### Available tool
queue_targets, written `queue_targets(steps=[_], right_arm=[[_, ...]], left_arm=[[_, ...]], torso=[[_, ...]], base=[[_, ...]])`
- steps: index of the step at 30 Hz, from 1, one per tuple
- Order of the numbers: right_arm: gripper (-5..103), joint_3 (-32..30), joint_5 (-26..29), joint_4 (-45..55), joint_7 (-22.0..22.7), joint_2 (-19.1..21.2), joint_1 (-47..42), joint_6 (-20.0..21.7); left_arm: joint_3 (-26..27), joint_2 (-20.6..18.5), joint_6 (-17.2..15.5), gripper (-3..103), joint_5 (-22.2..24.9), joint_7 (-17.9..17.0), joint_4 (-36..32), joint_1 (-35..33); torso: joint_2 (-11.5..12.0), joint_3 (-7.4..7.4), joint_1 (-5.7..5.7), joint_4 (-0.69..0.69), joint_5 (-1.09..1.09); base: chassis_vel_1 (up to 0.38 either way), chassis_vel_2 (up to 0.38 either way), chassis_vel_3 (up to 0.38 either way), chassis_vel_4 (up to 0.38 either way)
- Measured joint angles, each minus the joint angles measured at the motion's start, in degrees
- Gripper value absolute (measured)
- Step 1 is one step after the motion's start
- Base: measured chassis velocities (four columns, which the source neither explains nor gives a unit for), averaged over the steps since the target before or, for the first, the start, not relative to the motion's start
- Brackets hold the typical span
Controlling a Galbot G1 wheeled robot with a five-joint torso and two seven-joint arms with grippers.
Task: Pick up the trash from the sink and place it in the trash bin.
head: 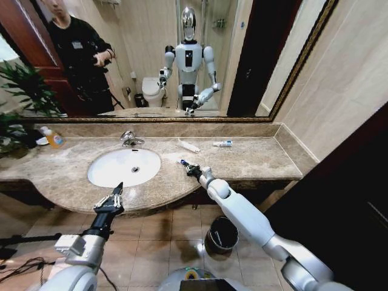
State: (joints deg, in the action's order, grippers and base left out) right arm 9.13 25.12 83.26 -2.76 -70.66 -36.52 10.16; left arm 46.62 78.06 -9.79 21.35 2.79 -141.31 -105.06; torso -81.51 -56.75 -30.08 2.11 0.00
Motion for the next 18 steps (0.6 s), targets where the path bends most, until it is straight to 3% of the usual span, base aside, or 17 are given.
queue_targets(steps=[2,4,5,8,10,18], right_arm=[[3,0.1,0.0,-0.1,0.0,-0.1,0.1,0.1],[14,0.4,0.0,-1.2,0.1,-0.6,0.5,0.1],[14,0.4,0.0,-1.2,0.1,-0.6,0.5,0.1],[31,0.9,-0.2,-2.8,0.2,-1.6,1.0,0.1],[31,0.9,-0.3,-3.2,0.3,-2.0,1.2,0.1],[63,1.3,-0.7,-4.9,0.4,-2.3,2.2,-0.1]], left_arm=[[0.0,0.0,0.0,0,0.0,0.0,0.0,0.0],[0.0,0.0,0.0,0,0.0,0.0,0.0,0.0],[0.0,0.0,0.0,0,0.0,0.0,0.0,0.0],[0.0,0.0,0.0,0,0.0,0.0,0.0,0.0],[0.0,0.0,0.0,0,0.0,0.0,0.0,0.0],[0.0,0.0,0.0,0,0.0,0.0,0.0,0.0]], torso=[[0.0,0.0,0.0,0.0,0.0],[0.0,0.0,0.0,0.0,0.0],[0.0,0.0,0.0,0.0,0.0],[0.0,0.0,0.0,0.0,0.0],[0.0,0.0,0.0,0.0,0.0],[0.0,0.0,0.0,0.0,0.0]], base=[[0.0,0.0,0.0,0.0],[0.0,0.0,0.0,0.0],[0.0,0.0,0.0,0.0],[0.0,0.0,0.0,0.0],[0.0,0.0,0.0,0.0],[0.0,0.0,0.0,0.0]])
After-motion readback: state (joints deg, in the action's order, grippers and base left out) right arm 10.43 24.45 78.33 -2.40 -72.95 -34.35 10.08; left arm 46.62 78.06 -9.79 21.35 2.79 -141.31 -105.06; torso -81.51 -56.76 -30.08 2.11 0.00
